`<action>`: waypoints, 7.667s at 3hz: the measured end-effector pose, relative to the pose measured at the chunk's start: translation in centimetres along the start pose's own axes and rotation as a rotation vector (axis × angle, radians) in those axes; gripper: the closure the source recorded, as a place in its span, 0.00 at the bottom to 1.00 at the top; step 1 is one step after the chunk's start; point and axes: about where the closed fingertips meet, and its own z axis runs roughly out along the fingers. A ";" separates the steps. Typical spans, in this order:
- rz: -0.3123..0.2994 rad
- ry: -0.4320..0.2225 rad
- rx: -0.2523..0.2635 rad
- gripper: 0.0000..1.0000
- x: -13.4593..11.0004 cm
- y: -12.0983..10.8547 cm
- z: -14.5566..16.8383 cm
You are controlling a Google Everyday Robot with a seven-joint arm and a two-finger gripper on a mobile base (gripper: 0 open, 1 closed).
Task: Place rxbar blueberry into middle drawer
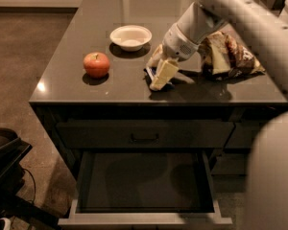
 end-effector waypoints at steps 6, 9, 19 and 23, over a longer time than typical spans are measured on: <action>0.176 -0.468 0.295 1.00 -16.2 18.6 -5.5; 0.422 -0.612 0.333 1.00 -5.4 23.2 5.2; 0.661 -0.922 0.292 1.00 21.5 19.4 20.3; 0.839 -0.621 0.367 1.00 28.4 17.3 30.0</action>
Offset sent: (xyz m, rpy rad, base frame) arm -0.2608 0.0533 -0.0823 0.5662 0.0659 -0.7233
